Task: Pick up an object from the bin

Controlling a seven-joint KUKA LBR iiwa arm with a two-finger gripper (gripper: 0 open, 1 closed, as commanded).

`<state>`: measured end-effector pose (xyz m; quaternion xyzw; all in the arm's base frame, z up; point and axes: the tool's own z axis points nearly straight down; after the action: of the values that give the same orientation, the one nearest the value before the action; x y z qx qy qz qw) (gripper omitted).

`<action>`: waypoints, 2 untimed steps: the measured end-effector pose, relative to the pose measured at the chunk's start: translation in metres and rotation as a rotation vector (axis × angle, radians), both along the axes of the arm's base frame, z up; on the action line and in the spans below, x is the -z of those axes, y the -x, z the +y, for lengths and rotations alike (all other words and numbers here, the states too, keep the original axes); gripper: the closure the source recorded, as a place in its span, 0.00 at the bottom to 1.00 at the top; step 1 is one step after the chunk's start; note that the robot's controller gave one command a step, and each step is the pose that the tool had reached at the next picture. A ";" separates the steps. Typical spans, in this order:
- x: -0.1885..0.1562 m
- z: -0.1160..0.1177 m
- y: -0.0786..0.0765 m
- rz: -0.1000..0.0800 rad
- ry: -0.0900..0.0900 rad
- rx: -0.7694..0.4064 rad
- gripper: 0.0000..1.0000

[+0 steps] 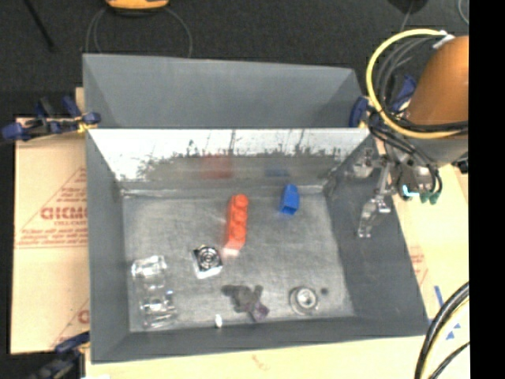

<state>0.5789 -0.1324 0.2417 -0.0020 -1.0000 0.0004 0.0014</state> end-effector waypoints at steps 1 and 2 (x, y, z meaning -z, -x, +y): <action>0.122 0.047 -0.077 -0.005 -0.003 0.124 0.00; 0.157 0.047 -0.076 -0.011 0.002 0.121 0.00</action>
Offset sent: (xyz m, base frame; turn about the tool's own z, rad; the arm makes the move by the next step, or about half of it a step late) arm 0.0752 0.0453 -0.1180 0.1278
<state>0.6551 -0.0849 0.0846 -0.0624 -0.9980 0.0013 -0.0041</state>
